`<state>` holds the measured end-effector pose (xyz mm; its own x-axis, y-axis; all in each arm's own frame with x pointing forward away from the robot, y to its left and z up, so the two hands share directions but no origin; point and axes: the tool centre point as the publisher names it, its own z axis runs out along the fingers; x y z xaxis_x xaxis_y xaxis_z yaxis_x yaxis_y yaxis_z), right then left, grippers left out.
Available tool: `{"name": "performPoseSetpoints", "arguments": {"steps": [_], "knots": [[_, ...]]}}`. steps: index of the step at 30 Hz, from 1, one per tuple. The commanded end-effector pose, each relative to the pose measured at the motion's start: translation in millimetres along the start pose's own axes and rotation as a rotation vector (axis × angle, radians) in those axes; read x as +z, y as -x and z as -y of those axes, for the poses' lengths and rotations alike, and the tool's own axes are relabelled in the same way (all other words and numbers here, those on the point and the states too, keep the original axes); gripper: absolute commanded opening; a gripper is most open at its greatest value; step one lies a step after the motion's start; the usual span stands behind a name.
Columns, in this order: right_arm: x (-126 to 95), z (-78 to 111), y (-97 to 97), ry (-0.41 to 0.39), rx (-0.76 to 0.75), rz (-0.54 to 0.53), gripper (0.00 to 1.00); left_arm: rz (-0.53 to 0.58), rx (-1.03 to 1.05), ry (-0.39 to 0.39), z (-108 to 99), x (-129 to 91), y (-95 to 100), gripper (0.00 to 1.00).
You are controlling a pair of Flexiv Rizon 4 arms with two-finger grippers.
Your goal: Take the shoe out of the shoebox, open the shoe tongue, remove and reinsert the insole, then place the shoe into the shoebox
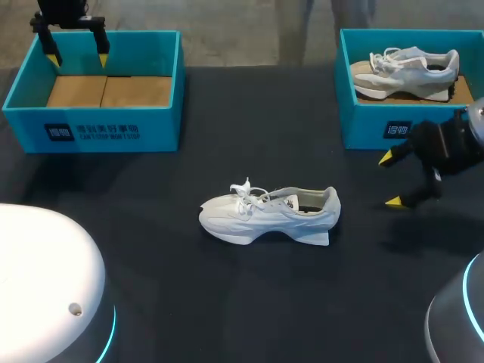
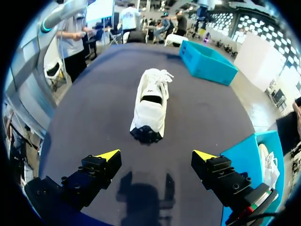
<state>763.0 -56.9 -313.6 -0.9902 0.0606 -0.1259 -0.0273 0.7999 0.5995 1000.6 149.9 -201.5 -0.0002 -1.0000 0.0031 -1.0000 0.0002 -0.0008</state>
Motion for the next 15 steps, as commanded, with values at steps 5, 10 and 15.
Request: {"name": "performPoseSetpoints", "arguments": {"steps": [5, 10, 15], "knots": [[7.6, 13.2, -6.2, 0.187, -0.013, 0.053, 1.0, 0.001, 0.0, 0.001, -0.2, -0.7, 0.0, 1.0], [12.0, 22.6, -7.4, 0.225, -0.01, 0.073, 1.0, 0.001, 0.0, 0.001, -0.2, -0.7, 0.0, 1.0], [18.3, 32.0, -8.4, 0.248, -0.013, 0.081, 1.0, 0.001, 0.0, 0.001, -0.2, -0.7, 0.0, 1.0]]}}
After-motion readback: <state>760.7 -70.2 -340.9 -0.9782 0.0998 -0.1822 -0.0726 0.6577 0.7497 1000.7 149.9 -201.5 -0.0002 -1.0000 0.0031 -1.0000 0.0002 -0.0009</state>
